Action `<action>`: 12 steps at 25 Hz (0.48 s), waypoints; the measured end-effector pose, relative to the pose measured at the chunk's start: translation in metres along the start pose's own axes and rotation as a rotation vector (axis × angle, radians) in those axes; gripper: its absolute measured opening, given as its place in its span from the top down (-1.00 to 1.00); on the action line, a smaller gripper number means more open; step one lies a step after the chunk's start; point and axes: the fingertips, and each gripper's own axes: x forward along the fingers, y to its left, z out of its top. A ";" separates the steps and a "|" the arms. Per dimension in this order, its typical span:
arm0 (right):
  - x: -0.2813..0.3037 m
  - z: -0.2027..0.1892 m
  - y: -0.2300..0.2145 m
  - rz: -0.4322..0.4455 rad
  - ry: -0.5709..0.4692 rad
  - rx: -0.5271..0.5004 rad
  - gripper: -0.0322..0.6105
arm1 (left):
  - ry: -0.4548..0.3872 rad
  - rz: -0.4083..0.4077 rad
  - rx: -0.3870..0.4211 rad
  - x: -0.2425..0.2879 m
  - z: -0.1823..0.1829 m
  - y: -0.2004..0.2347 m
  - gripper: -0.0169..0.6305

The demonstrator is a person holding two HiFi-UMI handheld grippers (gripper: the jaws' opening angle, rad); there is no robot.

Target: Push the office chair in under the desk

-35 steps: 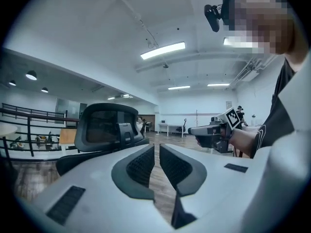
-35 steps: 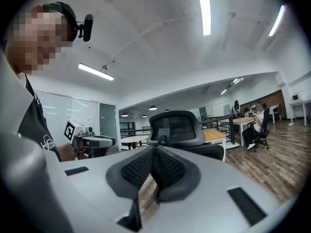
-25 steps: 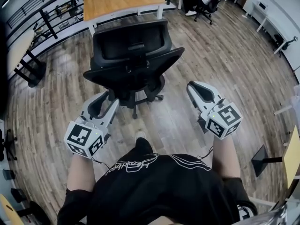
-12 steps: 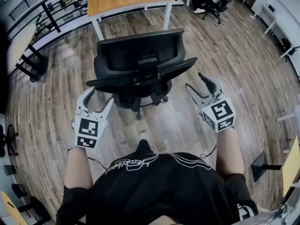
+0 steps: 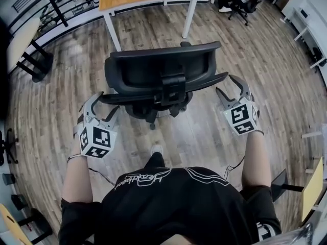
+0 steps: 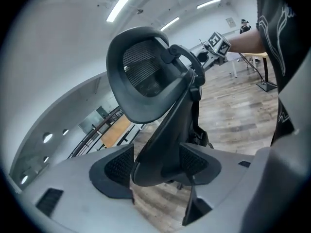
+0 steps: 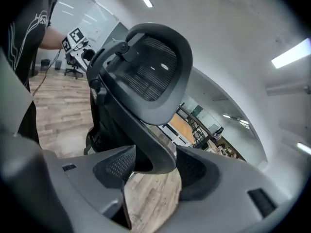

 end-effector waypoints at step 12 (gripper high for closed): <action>0.055 0.010 -0.016 0.000 0.028 -0.179 0.07 | 0.065 -0.013 0.029 0.037 0.001 0.036 0.13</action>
